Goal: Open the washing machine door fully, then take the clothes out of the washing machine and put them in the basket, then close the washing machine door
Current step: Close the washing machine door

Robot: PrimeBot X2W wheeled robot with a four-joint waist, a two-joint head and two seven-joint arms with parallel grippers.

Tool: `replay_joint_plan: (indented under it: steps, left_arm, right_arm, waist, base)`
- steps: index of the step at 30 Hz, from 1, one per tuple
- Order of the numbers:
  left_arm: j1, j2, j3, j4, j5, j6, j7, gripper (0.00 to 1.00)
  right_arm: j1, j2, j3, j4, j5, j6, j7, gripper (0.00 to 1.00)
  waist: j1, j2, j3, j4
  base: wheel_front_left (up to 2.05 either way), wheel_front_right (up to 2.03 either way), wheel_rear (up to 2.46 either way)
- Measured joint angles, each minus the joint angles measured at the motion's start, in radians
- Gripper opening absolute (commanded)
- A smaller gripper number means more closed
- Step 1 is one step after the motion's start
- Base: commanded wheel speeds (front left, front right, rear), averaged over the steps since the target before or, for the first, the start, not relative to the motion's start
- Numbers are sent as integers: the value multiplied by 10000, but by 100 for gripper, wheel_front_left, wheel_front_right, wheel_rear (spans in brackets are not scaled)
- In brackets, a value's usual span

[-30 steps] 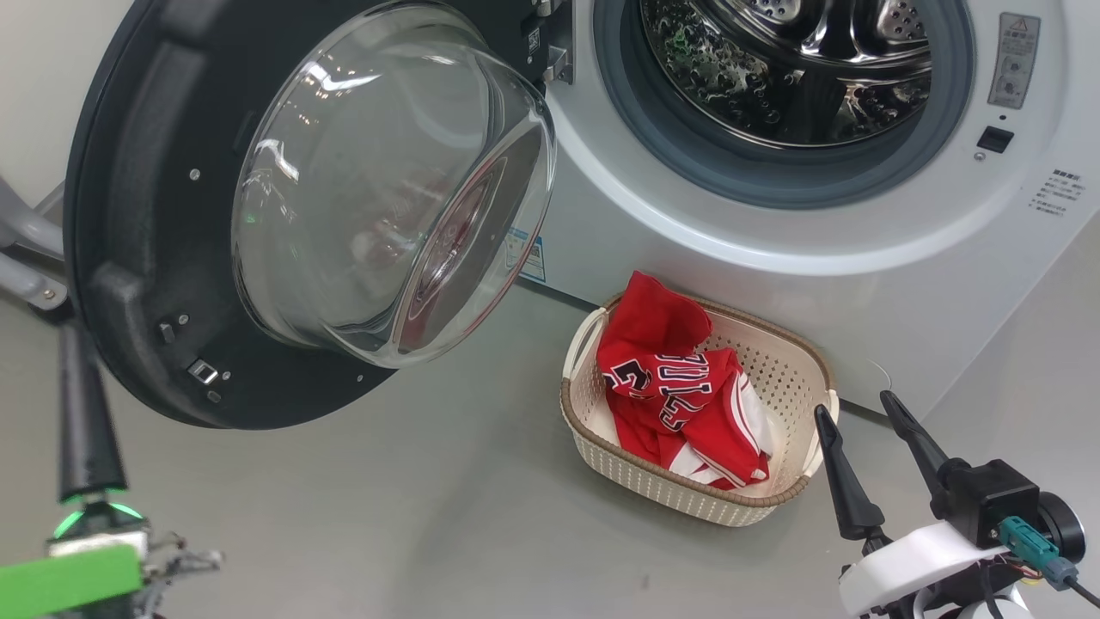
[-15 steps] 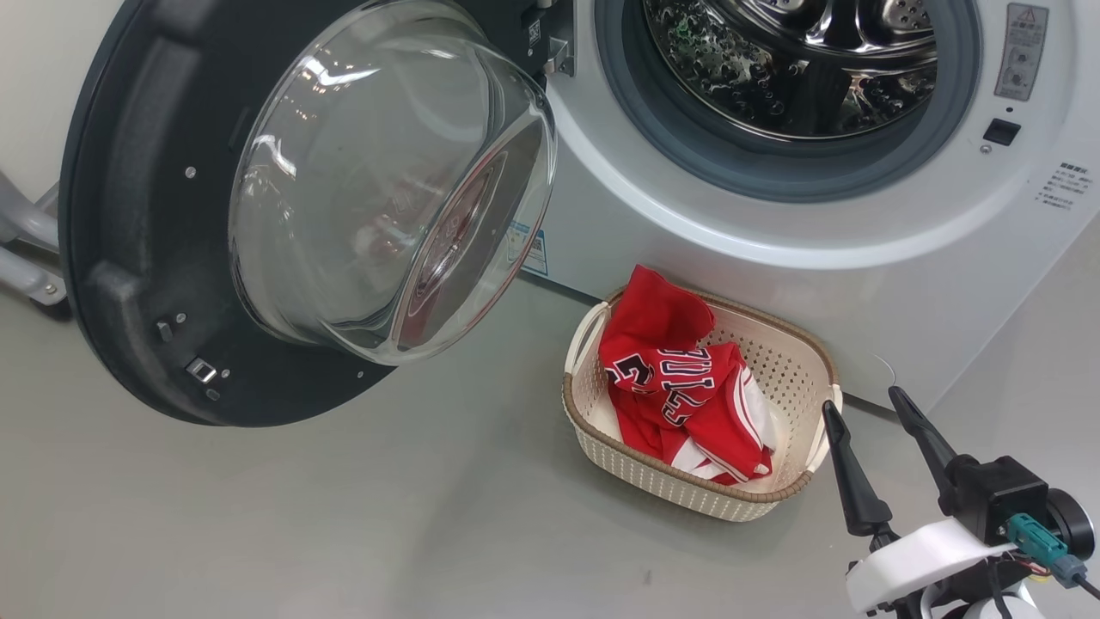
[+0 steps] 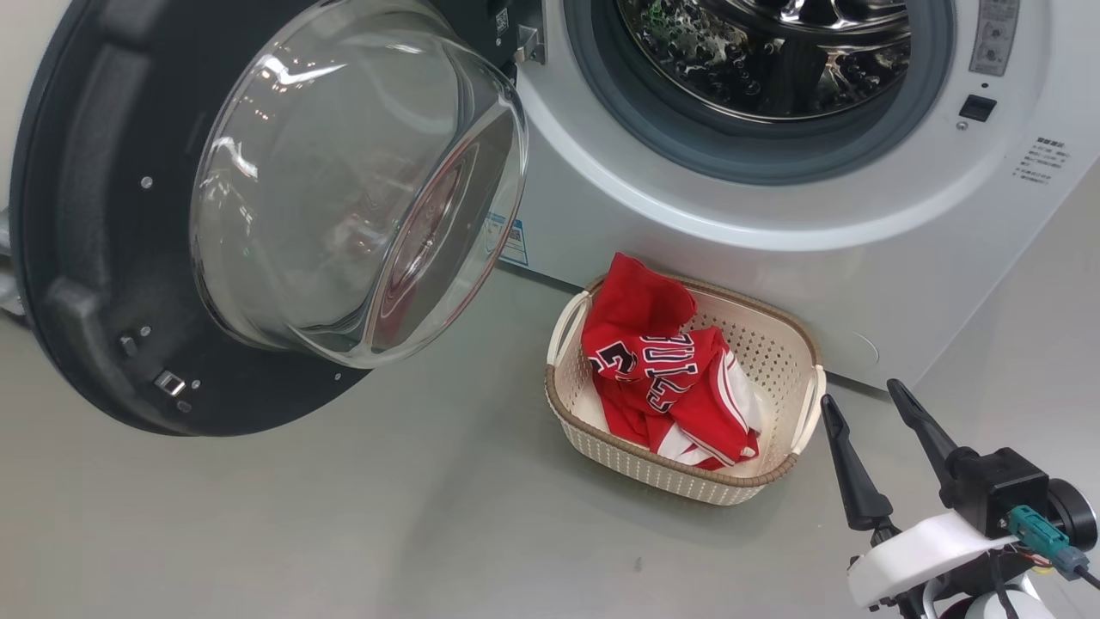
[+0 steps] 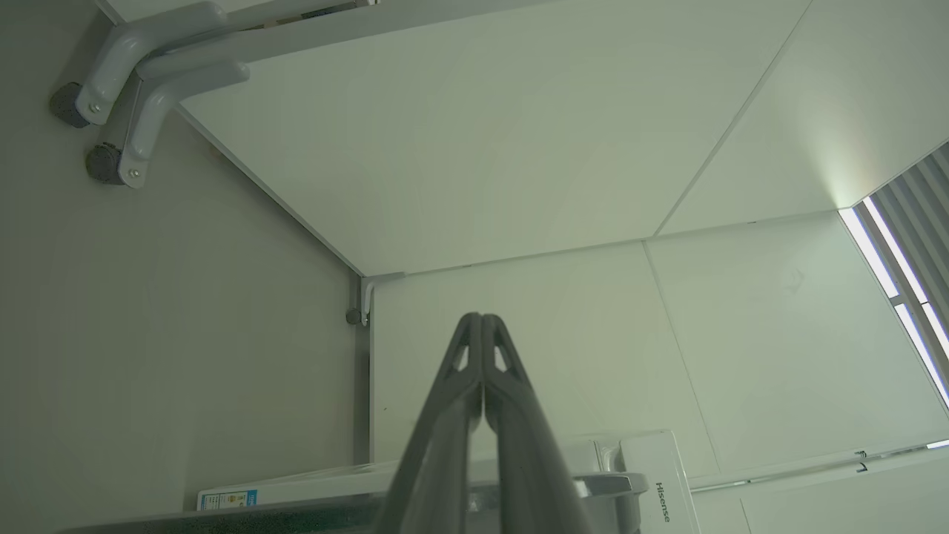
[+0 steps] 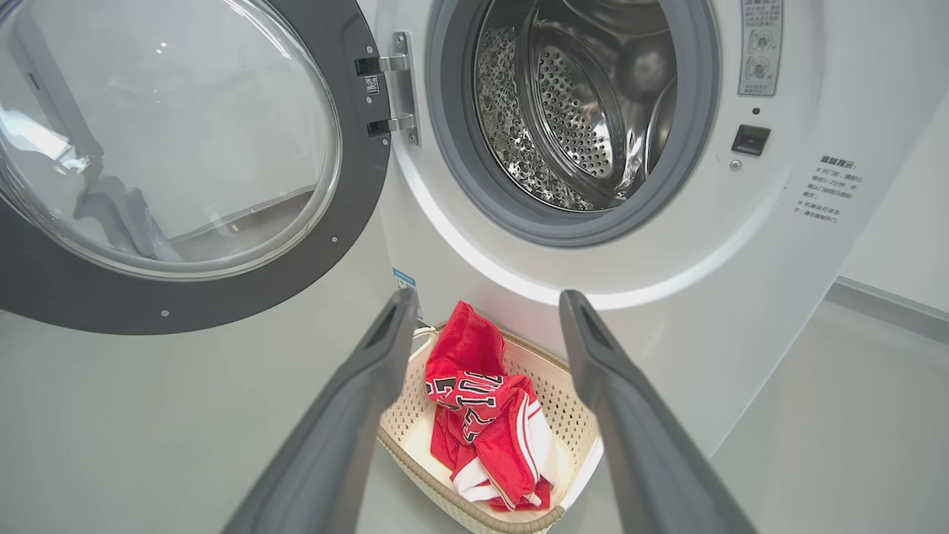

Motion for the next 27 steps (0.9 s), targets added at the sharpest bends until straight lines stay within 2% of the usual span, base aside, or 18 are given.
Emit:
replay_joint_plan:
  steps: [12,27]
  left_arm:
    - [-312,219,-826,1996,-29,98,951,0]
    - [-911,506,-1592,3064,79,71,1772,0]
  right_arm:
    - [-177,-150,-10,-153,-2,82,159,100]
    - [-201,-261,-217,-242,2,69,201,100]
  waist:
    - [0,0,272,-482]
    - [0,0,487,-763]
  base:
    - [0,0,0]
    - [0,0,0]
